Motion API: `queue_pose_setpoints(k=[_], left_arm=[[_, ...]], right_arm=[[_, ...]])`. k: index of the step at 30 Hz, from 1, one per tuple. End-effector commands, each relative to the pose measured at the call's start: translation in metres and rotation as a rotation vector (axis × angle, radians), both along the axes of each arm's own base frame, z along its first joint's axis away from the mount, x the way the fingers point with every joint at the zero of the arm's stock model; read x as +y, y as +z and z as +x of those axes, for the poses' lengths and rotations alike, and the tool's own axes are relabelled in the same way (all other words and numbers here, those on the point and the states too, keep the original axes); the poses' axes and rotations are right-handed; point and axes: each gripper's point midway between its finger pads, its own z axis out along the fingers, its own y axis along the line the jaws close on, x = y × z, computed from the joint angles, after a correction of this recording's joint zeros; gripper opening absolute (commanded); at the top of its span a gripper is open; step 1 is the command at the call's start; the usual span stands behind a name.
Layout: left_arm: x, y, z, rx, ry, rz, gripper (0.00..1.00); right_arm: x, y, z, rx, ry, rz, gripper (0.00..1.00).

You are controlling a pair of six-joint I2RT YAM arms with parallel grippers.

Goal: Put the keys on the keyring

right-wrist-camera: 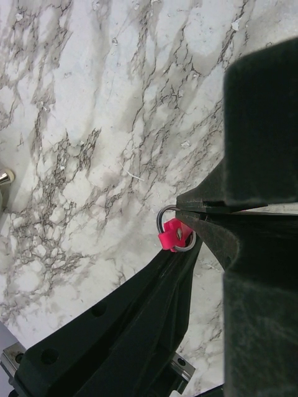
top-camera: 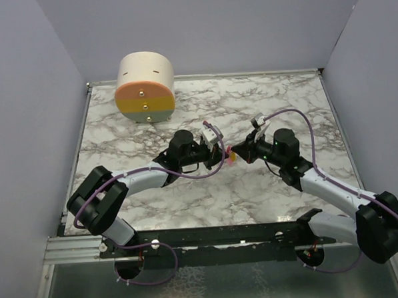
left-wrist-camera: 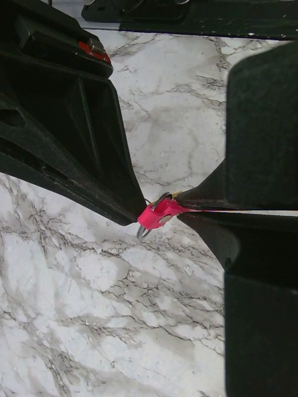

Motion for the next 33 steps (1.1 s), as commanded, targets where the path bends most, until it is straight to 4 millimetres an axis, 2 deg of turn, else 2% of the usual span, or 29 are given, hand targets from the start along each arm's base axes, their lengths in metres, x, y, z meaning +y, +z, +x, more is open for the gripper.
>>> queue_pose_setpoints(k=[1,15,33], left_arm=[[-0.009,0.022,-0.006,-0.027,-0.074,-0.037,0.0],[-0.001,0.015,-0.002,-0.001,-0.072,-0.016,0.0],[0.015,-0.003,0.013,0.041,-0.031,0.014,0.0]], right_arm=[[-0.002,0.021,0.009,-0.08,-0.021,-0.016,0.01],[-0.008,0.032,0.01,-0.141,-0.033,-0.053,0.01],[-0.014,0.044,0.005,-0.166,-0.035,-0.072,0.01]])
